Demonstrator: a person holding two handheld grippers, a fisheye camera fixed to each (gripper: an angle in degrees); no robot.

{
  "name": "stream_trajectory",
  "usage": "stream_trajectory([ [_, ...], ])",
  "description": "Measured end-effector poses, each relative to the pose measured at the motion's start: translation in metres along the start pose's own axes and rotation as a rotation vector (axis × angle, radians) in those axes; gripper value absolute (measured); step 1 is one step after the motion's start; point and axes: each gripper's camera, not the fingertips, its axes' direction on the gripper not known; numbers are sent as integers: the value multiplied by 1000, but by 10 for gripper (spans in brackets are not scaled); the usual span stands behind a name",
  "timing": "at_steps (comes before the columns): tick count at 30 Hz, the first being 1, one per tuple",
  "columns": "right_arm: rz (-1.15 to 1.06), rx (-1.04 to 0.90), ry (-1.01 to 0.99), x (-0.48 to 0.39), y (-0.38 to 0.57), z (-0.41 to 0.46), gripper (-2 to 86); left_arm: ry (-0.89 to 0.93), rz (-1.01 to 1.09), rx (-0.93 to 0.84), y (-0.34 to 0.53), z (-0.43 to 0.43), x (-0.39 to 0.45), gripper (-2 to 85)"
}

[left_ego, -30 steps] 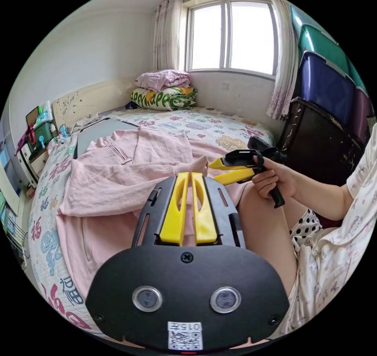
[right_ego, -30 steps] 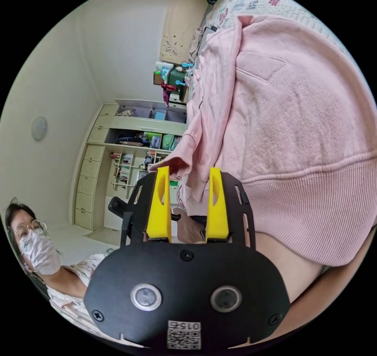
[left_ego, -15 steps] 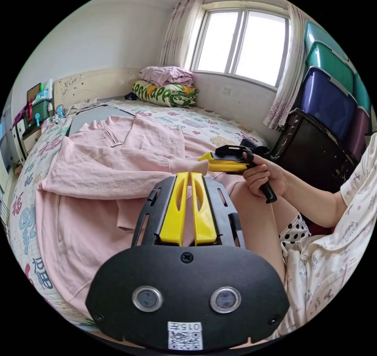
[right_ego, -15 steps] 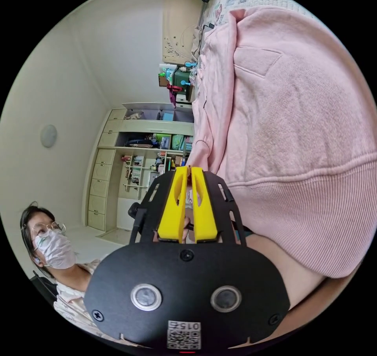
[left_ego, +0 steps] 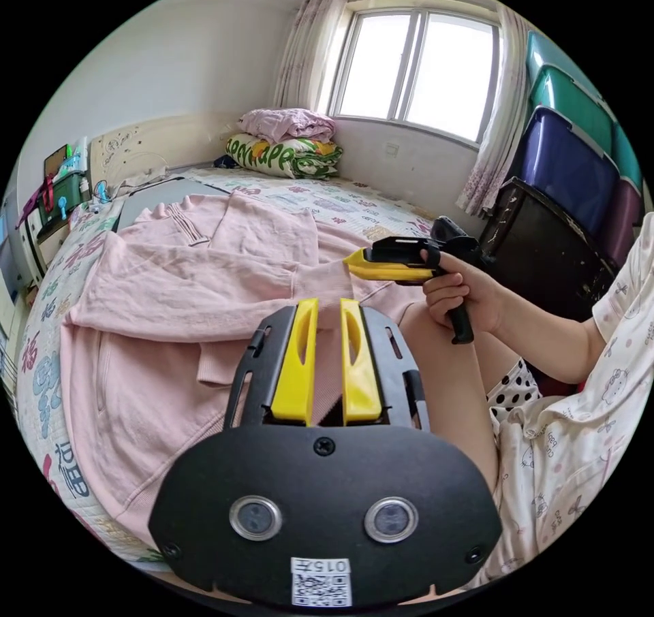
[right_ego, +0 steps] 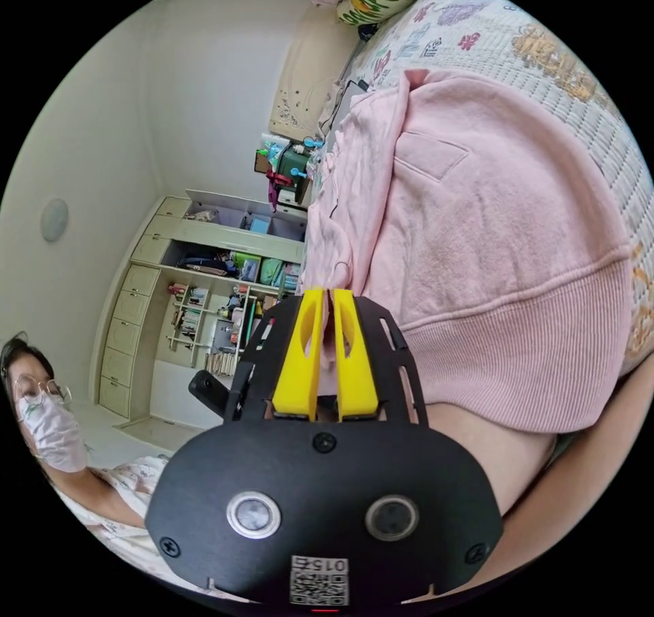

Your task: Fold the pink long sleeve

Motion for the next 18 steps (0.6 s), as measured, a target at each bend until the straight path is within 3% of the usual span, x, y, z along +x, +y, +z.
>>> stream_trajectory([
  [7, -40, -49, 100, 25, 47, 93, 75, -31, 80, -55, 16, 43, 33, 79],
  [12, -89, -141, 254, 32, 71, 178, 11, -69, 53, -151, 50, 86, 32, 60],
  [18, -120, -139, 380, 53, 119, 255, -4, -111, 62, -98, 90, 97, 42, 26],
])
